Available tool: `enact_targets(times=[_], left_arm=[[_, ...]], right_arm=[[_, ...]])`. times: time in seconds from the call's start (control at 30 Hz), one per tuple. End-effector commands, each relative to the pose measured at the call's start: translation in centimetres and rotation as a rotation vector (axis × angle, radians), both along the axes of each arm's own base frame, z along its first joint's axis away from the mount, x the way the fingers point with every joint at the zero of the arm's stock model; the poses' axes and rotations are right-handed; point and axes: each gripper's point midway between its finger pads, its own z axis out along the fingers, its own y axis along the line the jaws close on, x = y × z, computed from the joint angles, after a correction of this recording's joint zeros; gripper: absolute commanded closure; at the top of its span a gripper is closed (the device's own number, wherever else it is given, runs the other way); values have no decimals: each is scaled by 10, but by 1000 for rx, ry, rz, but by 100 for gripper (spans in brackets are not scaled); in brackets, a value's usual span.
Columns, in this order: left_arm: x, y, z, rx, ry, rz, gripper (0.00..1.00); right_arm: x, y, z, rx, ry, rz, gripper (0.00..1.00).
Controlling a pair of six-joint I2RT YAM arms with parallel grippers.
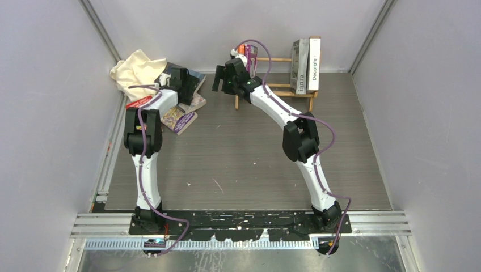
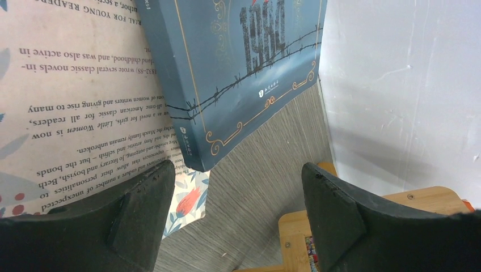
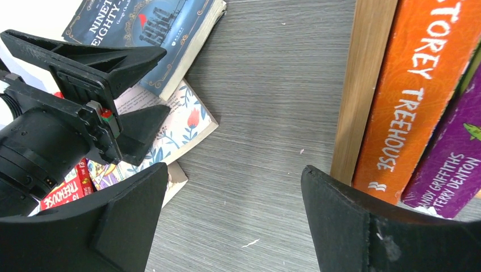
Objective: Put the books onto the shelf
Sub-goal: Pick up the book from the center of the board.
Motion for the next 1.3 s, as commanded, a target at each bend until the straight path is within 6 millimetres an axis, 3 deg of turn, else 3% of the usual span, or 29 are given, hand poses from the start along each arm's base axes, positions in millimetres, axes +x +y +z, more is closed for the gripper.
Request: enact_targets(times=[0.0,0.37,0.57,0.87,1.03,1.27], left_arm=[[-35,48,-55,115,195,104,16],[-24,63,-67,97,174,195,16],[-21,58,-88,37,168,224,17],[-10,56,-95,0,139,251,20],[-7,53,-100,-31,108,256,29],[3,47,-97,-70,41,241,55]], right_arm=[[0,0,63,74,-108,9,8],[4,2,51,65,-98,11,8],[6,2,44,56,-92,9,8],[6,5,35,58,-79,11,8],[6,5,29,50,-71,10,8],[6,3,29,42,-74,5,8]])
